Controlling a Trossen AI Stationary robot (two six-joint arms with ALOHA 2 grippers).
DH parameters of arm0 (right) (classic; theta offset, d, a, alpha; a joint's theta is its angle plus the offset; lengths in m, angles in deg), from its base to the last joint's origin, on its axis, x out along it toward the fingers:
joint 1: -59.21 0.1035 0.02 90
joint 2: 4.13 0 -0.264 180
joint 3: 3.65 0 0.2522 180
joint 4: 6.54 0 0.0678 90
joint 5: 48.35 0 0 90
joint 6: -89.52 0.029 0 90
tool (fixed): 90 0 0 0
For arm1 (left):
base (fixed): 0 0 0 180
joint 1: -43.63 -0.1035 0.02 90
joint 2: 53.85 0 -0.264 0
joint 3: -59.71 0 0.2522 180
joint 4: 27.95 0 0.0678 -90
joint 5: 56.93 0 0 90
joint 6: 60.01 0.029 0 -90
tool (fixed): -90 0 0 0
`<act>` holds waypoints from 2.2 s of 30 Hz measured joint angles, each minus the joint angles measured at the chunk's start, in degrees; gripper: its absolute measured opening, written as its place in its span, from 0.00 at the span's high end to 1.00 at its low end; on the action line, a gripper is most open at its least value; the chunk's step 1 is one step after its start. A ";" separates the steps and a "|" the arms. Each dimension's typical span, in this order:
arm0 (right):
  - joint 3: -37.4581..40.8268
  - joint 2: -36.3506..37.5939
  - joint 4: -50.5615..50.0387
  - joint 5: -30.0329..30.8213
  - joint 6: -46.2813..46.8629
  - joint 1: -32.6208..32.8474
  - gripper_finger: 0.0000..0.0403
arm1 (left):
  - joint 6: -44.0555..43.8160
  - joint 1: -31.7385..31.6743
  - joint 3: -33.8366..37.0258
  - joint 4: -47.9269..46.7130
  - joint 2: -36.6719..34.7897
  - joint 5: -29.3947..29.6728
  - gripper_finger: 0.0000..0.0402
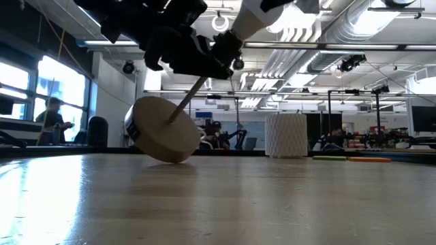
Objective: Screw lightbulb
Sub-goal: Remove the white lightbulb from the desk lamp
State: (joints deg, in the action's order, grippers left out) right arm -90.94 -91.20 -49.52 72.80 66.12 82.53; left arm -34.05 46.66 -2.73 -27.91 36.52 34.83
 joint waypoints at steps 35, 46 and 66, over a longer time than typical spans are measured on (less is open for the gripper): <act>14.97 0.04 -5.56 -4.55 62.11 5.97 0.54 | -0.99 -7.20 0.15 3.02 -0.22 -1.66 0.67; 35.01 0.02 30.17 19.31 72.49 11.03 0.53 | -6.55 -23.76 0.15 16.06 0.73 -16.97 0.67; 43.19 0.02 41.16 24.28 72.66 10.70 0.53 | -10.66 -38.97 0.08 10.41 1.78 -20.60 0.50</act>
State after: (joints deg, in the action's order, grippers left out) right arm -47.76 -91.18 -8.36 97.07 138.78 93.23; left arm -44.71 7.69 -2.65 -17.50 38.30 14.24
